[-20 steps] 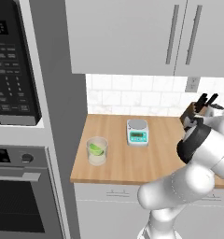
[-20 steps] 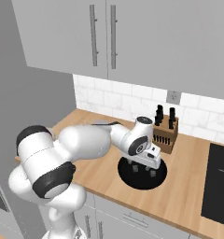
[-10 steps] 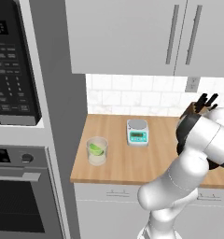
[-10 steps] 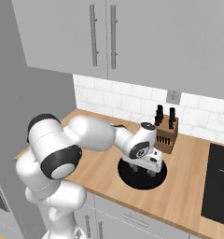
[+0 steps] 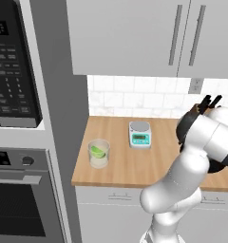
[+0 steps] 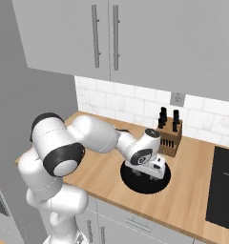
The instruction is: Grab a lemon wedge from the fridge and one ice cube from the ice bowl, and put them in the glass of lemonade.
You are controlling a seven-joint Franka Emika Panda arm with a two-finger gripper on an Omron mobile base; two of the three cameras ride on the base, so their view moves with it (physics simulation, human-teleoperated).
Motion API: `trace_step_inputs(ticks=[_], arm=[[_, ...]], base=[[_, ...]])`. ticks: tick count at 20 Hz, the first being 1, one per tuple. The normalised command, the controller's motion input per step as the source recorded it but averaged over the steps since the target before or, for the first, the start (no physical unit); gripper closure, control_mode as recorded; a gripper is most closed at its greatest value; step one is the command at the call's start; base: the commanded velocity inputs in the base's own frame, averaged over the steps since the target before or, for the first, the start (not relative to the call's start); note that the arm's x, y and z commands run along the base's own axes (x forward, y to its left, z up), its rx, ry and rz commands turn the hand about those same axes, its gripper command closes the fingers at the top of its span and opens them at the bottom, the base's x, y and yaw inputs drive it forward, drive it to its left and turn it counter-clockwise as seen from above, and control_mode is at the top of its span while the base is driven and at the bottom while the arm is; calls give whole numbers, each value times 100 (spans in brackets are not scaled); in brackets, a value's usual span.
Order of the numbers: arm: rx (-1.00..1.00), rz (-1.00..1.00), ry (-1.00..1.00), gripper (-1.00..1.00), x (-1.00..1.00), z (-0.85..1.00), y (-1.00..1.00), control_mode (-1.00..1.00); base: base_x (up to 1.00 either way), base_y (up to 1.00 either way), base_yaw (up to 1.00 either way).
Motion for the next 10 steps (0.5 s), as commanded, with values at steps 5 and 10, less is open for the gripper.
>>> trace_step_inputs(ticks=[5, 10], arm=[[4, 0, -9, -100, 0, -39, 0, -100], [3, 0, -6, -100, 0, -7, 6, -100]], base=[[0, 0, 0], [0, 0, 0]])
